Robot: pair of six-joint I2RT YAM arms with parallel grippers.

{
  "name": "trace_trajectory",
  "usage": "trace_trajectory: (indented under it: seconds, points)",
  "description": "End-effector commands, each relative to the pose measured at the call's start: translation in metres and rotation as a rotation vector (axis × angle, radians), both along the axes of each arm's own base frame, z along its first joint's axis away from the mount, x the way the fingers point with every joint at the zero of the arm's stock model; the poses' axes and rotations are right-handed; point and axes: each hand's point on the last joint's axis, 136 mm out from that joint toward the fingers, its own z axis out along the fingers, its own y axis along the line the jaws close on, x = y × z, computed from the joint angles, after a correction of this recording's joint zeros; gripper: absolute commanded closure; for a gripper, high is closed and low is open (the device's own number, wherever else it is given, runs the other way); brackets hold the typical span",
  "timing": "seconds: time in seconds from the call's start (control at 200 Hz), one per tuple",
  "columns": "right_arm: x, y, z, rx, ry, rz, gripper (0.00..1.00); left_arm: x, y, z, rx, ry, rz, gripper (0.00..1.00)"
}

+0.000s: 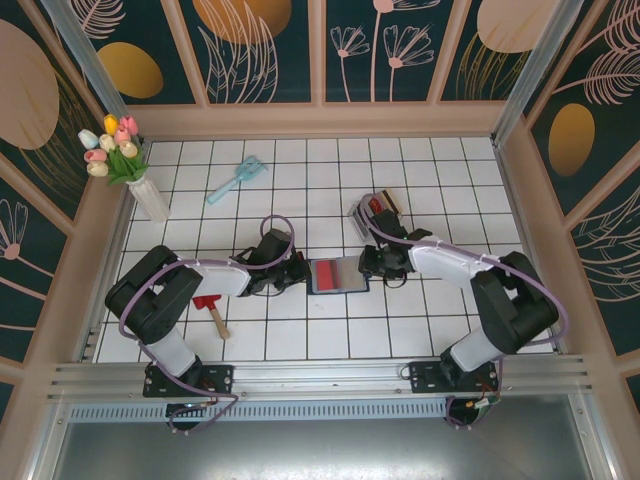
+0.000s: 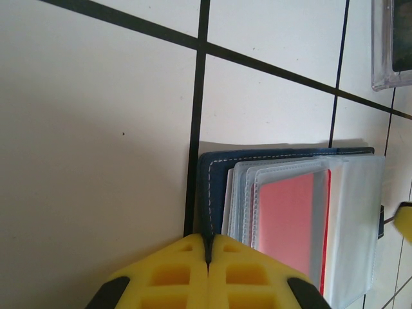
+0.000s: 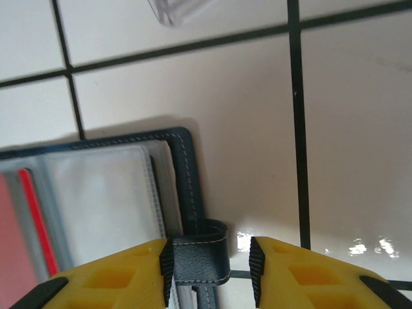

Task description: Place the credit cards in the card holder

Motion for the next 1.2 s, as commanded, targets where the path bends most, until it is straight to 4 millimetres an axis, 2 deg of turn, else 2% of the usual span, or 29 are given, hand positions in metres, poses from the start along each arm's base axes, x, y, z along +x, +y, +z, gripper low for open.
trace_trajectory:
  seconds: [0.0,0.1,0.235,0.32,0.475,0.611,0.706,0.781,0.901,0.961,1.031,1.086,1.196]
  points:
    - [-0.016,0.002,-0.018,-0.021,0.066,0.052,0.6,-0.003,0.01,-0.008,0.064,0.016,0.005,1.0]
    - [-0.019,-0.024,-0.026,-0.17,0.08,-0.019,0.62,-0.002,0.01,-0.008,0.065,0.014,0.007,1.0]
    - [-0.017,-0.059,-0.02,-0.332,0.047,-0.131,0.69,-0.003,0.014,-0.01,0.081,0.015,0.016,1.0]
    - [-0.017,-0.071,-0.017,-0.33,0.038,-0.188,0.72,-0.004,0.017,-0.013,0.095,0.02,0.021,1.0]
    - [-0.013,-0.081,-0.013,-0.267,0.029,-0.245,0.74,-0.006,0.019,-0.014,0.099,0.022,0.024,1.0]
    - [0.0,-0.056,0.006,-0.134,-0.025,-0.204,0.71,-0.005,0.017,-0.011,0.088,0.016,0.018,1.0]
    - [0.009,-0.02,0.026,-0.009,-0.108,-0.084,0.66,-0.004,0.015,-0.01,0.085,0.014,0.013,1.0]
    - [0.004,0.005,0.026,0.064,-0.079,-0.007,0.61,-0.004,0.014,-0.011,0.082,0.014,0.01,1.0]
    - [0.002,0.01,0.01,-0.029,-0.046,0.021,0.64,-0.004,0.014,-0.01,0.082,0.012,0.009,1.0]
    - [0.0,0.014,0.004,-0.045,-0.032,0.038,0.75,-0.003,0.014,-0.009,0.082,0.01,0.011,1.0]
    - [-0.001,0.017,0.004,-0.051,-0.037,0.042,0.79,-0.003,0.014,-0.009,0.081,0.009,0.01,1.0]
    - [-0.002,0.021,0.008,-0.043,-0.051,0.049,0.86,-0.004,0.014,-0.01,0.082,0.013,0.009,1.0]
    - [0.002,0.017,0.009,-0.076,-0.066,0.035,0.87,-0.003,0.014,-0.011,0.082,0.015,0.009,1.0]
